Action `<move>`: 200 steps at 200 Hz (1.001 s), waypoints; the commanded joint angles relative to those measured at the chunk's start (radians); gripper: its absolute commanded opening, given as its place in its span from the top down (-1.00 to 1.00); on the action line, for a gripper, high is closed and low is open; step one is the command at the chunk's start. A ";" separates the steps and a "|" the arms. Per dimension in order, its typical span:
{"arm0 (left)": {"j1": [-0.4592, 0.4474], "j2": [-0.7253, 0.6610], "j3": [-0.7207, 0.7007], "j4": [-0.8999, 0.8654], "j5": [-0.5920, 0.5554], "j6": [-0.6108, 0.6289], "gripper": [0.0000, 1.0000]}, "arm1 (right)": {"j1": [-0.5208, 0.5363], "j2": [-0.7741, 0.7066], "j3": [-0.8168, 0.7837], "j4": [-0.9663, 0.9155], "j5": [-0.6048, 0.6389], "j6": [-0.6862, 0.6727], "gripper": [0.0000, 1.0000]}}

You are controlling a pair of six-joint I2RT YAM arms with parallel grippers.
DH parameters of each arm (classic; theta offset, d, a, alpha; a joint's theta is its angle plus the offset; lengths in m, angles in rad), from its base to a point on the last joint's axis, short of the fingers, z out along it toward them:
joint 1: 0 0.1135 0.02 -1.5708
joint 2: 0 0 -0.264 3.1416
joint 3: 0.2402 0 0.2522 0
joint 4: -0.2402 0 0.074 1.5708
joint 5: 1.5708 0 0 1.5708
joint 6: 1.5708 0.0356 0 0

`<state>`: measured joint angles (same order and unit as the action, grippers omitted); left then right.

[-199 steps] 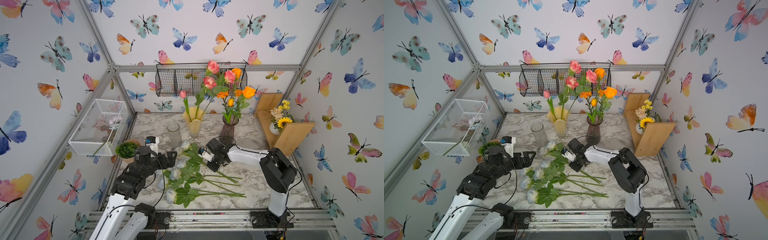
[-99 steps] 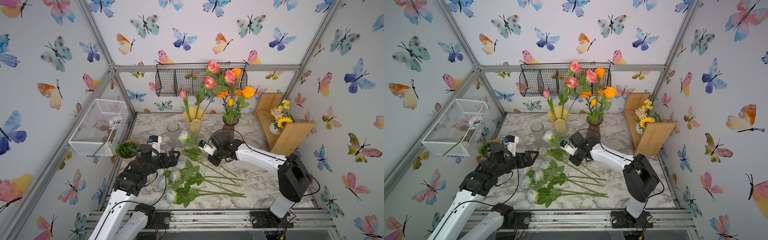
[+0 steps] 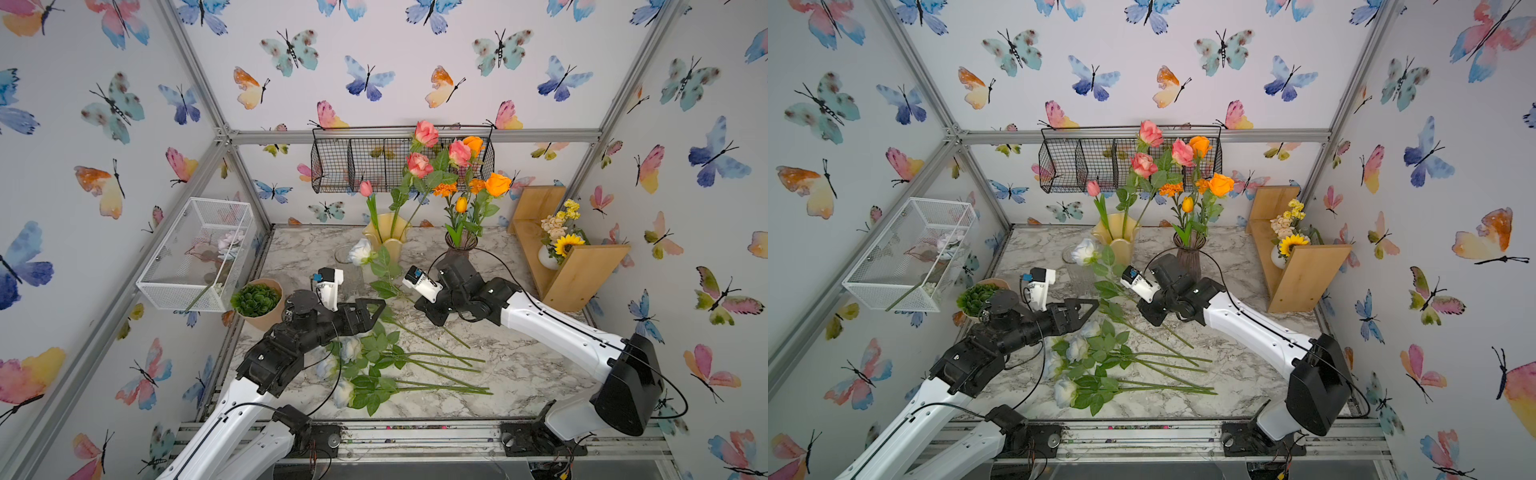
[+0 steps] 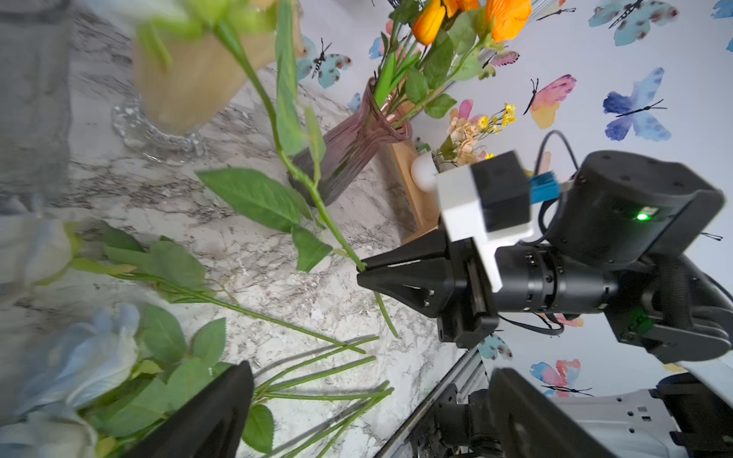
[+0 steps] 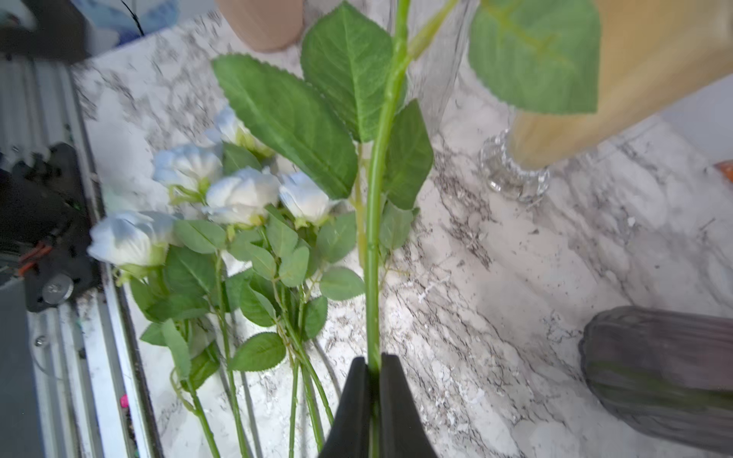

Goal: Arrange the flowers in different vases according to their colors
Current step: Pick up the flower at the center of the board.

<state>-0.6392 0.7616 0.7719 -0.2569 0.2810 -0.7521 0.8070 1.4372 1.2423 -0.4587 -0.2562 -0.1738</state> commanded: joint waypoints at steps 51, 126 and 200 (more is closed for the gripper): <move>-0.135 0.135 0.070 0.219 -0.325 -0.106 -0.73 | 0.006 -0.155 -0.070 0.168 -0.135 0.170 0.95; -0.134 0.295 0.230 0.257 -0.312 -0.046 -0.08 | 0.006 -0.222 -0.129 0.204 -0.155 0.216 0.95; -0.134 0.345 0.287 0.227 -0.292 -0.028 0.85 | 0.006 -0.244 -0.179 0.262 -0.142 0.226 0.95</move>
<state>-0.7696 1.1080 1.0218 -0.0193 -0.0154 -0.8070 0.8070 1.2232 1.0870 -0.2489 -0.3862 0.0418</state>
